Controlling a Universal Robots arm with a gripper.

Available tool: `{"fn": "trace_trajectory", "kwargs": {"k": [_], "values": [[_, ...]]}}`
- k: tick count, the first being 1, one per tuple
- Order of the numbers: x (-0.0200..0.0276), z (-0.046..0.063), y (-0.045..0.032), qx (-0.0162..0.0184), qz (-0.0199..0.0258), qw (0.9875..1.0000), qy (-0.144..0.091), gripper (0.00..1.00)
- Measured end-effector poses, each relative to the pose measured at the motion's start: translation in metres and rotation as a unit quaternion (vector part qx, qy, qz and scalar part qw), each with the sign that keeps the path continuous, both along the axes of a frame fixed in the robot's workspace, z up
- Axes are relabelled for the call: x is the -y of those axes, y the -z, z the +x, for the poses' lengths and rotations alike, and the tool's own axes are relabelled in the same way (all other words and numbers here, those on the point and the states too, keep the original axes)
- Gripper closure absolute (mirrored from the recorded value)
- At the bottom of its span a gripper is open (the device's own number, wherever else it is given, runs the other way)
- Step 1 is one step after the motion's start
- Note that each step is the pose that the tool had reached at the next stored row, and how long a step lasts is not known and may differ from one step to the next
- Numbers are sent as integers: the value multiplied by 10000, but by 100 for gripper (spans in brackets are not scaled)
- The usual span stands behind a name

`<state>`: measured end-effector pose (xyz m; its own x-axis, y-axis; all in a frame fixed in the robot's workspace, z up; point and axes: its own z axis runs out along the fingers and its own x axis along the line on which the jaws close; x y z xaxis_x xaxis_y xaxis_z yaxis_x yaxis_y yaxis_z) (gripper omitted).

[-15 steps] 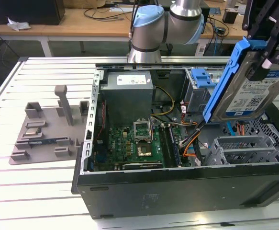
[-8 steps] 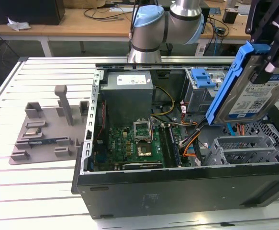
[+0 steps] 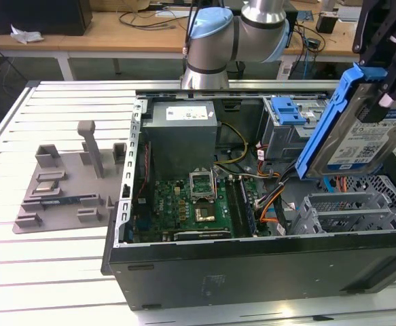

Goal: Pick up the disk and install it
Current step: 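Pick up the disk, then insert the disk into the insertion slot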

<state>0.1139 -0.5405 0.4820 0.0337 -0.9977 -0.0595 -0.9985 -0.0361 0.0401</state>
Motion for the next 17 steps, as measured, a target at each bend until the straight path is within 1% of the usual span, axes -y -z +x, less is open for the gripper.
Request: {"fn": "trace_trajectory", "kwargs": {"k": [3,5,6,7,8,9,10,11,12,15,17], "values": [[1,84,22,0,1,10000,8,63],[10,95,38,-1,1,10000,22,63],[23,96,56,0,1,10000,52,63],[44,112,95,0,1,10000,81,63],[107,193,211,0,2,9999,133,63],[165,231,264,0,1,9998,177,63],[209,289,298,0,-2,9998,193,63],[215,285,305,0,-2,9998,192,63],[216,239,307,0,-2,9998,192,63],[216,222,308,0,-2,9998,191,63],[215,219,330,0,-2,9998,185,63]]}}
